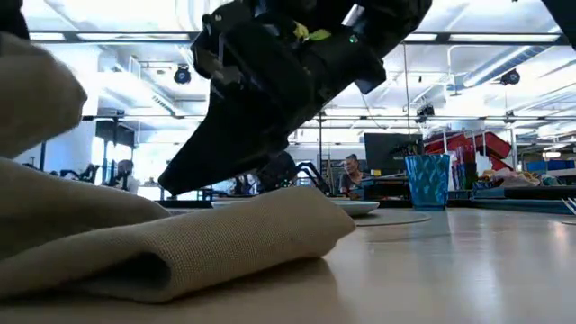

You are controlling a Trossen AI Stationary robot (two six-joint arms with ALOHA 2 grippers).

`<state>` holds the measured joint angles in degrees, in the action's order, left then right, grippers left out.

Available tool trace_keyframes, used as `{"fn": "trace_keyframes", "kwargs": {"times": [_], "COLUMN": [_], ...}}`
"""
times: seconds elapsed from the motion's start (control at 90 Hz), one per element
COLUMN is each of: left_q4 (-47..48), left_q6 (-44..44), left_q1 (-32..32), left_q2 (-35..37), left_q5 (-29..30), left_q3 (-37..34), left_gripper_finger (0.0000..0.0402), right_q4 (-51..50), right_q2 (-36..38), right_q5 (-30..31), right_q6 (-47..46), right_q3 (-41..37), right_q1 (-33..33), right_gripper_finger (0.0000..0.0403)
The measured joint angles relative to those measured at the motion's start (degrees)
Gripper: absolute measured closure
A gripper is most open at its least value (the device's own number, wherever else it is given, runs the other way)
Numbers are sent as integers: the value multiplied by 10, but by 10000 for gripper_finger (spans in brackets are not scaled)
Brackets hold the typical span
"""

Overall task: Set table place
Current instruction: Fold the brown table napkin

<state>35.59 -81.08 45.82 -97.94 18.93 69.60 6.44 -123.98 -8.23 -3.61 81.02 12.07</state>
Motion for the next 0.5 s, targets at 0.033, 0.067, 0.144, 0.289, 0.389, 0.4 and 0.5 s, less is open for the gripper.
{"fn": "trace_keyframes", "kwargs": {"times": [0.033, 0.067, 0.144, 0.289, 0.389, 0.4, 0.5], "left_q4": [0, 1, 0, -1, 0, 0, -1], "left_q6": [-6, -11, -28, -52, -63, -65, -67], "left_q1": [0, 0, 0, 0, 0, 0, 0], "left_q2": [-3, -7, -14, -27, -31, -32, -32], "left_q5": [0, -1, -1, -4, -5, -5, -5], "left_q3": [0, 0, 0, 0, 0, 0, 0], "left_gripper_finger": [402, 402, 402, 402, 402, 402, 402], "right_q4": [3, 6, 9, 24, 35, 39, 40], "right_q2": [0, 0, 0, 0, -9, -11, -18], "right_q5": [-7, -10, -10, -13, -36, -38, -51], "right_q6": [2, 3, 7, 16, 16, 14, 6], "right_q3": [1, 1, 1, 1, 1, 1, 2], "right_q1": [-1, -1, -4, -10, -16, -16, -19], "right_gripper_finger": [253, 254, 253, 249, 250, 251, 251]}}
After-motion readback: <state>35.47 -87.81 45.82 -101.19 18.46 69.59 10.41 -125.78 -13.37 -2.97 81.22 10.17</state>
